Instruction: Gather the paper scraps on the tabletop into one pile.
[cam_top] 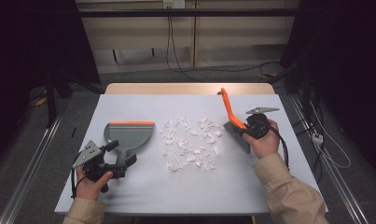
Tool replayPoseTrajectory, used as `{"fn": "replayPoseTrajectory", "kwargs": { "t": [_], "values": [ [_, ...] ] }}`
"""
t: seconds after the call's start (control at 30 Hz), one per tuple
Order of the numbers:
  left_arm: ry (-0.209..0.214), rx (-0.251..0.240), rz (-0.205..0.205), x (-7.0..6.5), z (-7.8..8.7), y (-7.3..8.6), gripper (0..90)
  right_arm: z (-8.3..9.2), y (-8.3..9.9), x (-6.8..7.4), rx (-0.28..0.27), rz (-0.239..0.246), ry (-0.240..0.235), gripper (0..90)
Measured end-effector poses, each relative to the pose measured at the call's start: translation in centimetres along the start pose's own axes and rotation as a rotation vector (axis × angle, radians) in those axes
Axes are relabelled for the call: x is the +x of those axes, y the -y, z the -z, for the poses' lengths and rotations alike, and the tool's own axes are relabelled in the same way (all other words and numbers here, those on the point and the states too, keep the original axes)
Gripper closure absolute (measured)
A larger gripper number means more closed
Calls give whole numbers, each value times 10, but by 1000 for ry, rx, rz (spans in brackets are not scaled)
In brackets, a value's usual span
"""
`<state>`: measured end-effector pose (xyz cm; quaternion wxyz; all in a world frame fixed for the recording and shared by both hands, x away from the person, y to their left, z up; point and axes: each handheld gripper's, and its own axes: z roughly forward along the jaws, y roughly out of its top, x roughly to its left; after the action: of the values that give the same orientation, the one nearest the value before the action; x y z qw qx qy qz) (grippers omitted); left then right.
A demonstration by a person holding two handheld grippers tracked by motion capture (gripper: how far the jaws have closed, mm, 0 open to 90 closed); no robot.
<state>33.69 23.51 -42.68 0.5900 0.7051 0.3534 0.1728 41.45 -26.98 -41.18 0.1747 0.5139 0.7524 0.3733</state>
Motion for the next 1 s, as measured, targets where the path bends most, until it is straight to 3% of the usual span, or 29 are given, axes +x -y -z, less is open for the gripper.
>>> {"fn": "replayPoseTrajectory", "kwargs": {
  "t": [0.27,0.67,0.77,0.93,1.0],
  "values": [
    [-25,-11,9,2,4,0,41,-33,-31,-14,-53,23,11,711],
    [-24,12,-2,-1,8,6,41,-81,-64,-6,-60,190,4,711],
    [-34,8,4,0,9,6,41,-91,-67,-3,-46,232,4,711],
    [-36,2,7,-1,9,6,41,-102,-61,1,1,257,-29,712],
    [-34,3,4,-1,9,6,41,-102,-60,2,-8,256,-60,711]
  ]
}}
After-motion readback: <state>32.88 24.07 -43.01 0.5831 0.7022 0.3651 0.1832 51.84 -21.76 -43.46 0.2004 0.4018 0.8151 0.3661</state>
